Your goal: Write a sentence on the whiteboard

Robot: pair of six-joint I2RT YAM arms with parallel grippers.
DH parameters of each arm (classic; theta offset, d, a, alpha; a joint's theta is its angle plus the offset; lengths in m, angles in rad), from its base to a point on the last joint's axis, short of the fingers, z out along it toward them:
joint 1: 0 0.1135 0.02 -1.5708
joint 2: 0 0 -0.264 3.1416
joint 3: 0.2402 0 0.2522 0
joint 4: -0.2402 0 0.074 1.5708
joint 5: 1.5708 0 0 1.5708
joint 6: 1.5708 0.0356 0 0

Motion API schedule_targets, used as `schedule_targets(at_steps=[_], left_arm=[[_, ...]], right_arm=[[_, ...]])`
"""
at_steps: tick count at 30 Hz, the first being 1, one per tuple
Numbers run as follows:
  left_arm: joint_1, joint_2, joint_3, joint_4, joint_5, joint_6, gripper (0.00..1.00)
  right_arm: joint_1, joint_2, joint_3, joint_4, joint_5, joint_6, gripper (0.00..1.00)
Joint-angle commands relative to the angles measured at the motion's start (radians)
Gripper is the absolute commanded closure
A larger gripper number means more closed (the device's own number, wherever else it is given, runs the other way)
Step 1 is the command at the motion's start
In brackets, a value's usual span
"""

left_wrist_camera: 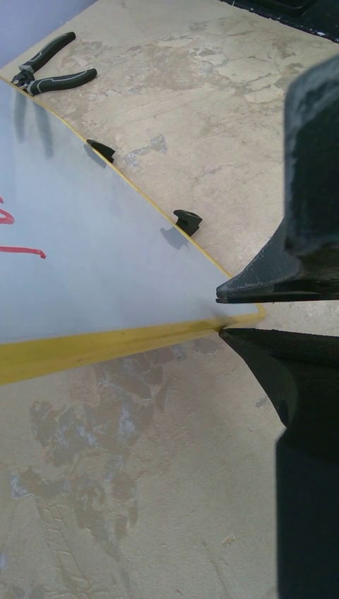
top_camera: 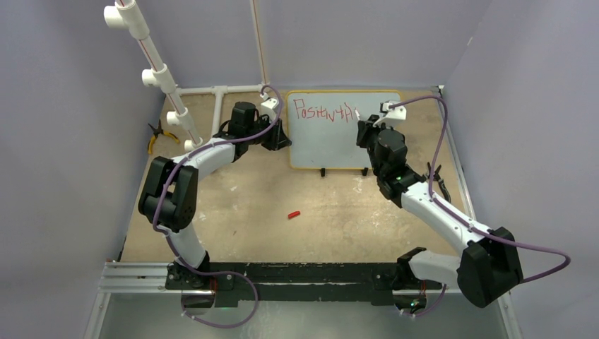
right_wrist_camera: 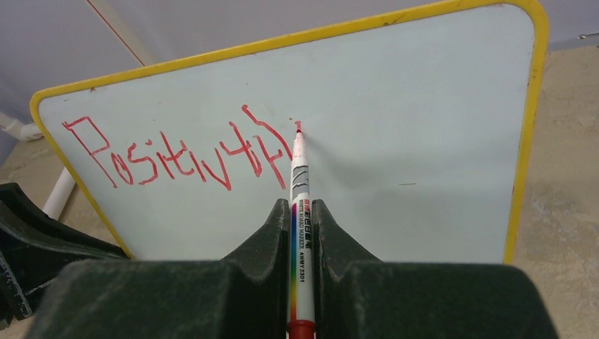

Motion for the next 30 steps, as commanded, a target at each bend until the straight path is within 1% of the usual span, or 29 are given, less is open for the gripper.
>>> schedule_targets(at_steps=[1,8,13,30], left_arm=[[-0.018,0.003,0.019,0.05,0.036,0.001,0.83],[-0.018,0.0,0.02,0.049,0.034,0.002,0.83],[-0.018,-0.003,0.02,0.05,0.032,0.002,0.83],[-0.019,-0.013,0.02,0.048,0.029,0.001,0.83]], right_arm=[[-0.004,-0.001,-0.003,-0.016,-0.022,0.009,1.0],[-0.004,-0.008,-0.03,-0.023,-0.06,0.041,1.0],[-0.004,-0.013,-0.048,-0.031,-0.058,0.054,1.0],[-0.001,0.017,-0.061,-0.04,-0.139,0.059,1.0]])
